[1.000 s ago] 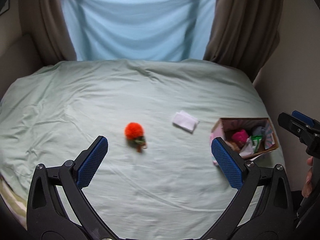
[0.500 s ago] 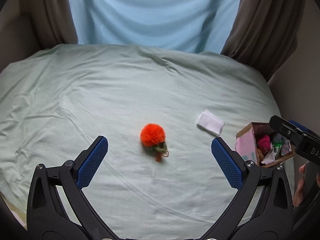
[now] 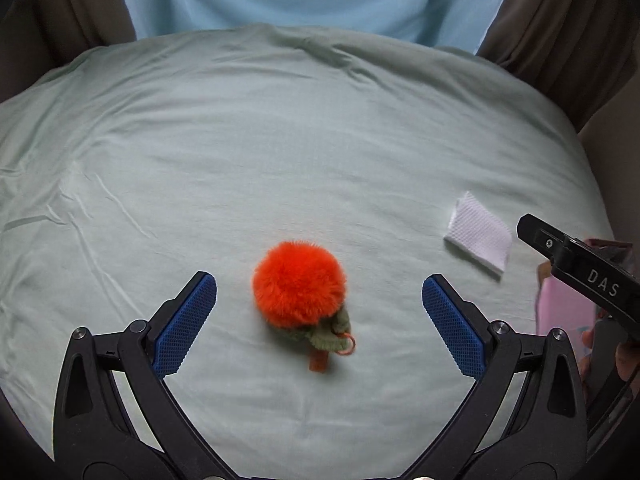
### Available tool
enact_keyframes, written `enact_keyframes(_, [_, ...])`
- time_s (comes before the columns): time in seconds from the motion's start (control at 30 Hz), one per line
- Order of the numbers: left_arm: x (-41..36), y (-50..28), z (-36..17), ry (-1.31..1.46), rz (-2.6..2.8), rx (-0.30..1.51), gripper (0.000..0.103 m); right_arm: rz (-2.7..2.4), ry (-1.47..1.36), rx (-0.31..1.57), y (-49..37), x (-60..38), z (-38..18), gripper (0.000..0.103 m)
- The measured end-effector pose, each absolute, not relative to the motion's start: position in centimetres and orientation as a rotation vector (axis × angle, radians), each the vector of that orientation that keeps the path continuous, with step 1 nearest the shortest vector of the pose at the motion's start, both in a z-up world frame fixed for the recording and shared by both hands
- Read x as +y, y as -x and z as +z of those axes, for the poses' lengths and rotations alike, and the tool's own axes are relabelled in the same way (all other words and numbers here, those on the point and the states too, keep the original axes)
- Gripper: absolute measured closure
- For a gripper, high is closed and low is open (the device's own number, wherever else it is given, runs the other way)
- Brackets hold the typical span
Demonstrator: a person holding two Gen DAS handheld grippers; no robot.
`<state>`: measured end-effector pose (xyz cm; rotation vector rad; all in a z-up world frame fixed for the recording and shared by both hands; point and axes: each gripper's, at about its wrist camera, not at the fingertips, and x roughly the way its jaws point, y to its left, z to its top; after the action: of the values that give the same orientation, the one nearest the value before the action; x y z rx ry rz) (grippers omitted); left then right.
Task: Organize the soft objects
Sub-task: 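Move both grippers back toward the pom-pom and white waffle cloth, then grasp the orange pom-pom with the left gripper while the right grasps the white cloth, then lift and carry the pom-pom and white cloth over the box with both grippers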
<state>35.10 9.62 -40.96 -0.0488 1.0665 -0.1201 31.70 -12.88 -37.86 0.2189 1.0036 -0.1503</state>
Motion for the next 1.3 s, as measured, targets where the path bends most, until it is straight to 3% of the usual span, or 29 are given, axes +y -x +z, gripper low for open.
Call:
enact_keyframes(0.17, [8.4,-36.2,-45.1,0.007,-0.102,1.065,0.004,-0.160,-0.205,1.007,-33.6,-13.5,-42.6,0.002])
enact_keyframes(0.3, [7.8,-36.5,-47.7,-0.008,-0.101,1.068,0.014,-0.163,-0.182,1.004,-34.9,-13.8,-45.5,0.002])
enact_keyframes(0.47, [6.9,-36.9,-50.0,-0.047,-0.108,1.084,0.015,-0.205,-0.183,1.007,-36.0,-15.0,-47.7,0.002])
enact_keyframes(0.6, [7.0,-37.6,-51.0,-0.033,-0.105,1.112,0.027,-0.197,-0.191,1.014,-36.6,-15.3,-48.4,0.004])
enact_keyframes(0.73, [7.1,-38.1,-51.5,-0.033,-0.093,1.118,0.036,-0.151,-0.149,1.015,-36.5,-14.2,-47.9,0.024])
enact_keyframes(0.87, [7.3,-38.2,-51.0,-0.024,-0.102,1.120,0.063,-0.102,-0.143,1.026,-36.8,-13.2,-47.6,0.051])
enact_keyframes(0.97, [7.6,-38.3,-50.5,-0.004,-0.098,1.127,0.067,-0.069,-0.151,1.022,-36.8,-12.8,-47.1,0.070])
enact_keyframes(1.07, [7.8,-38.2,-49.8,0.013,-0.101,1.120,0.068,-0.045,-0.150,1.017,-36.5,-12.6,-46.3,0.078])
enact_keyframes(1.3, [7.8,-36.6,-45.5,0.009,-0.129,1.060,0.068,-0.031,-0.169,0.978,-34.6,-12.6,-42.5,0.079])
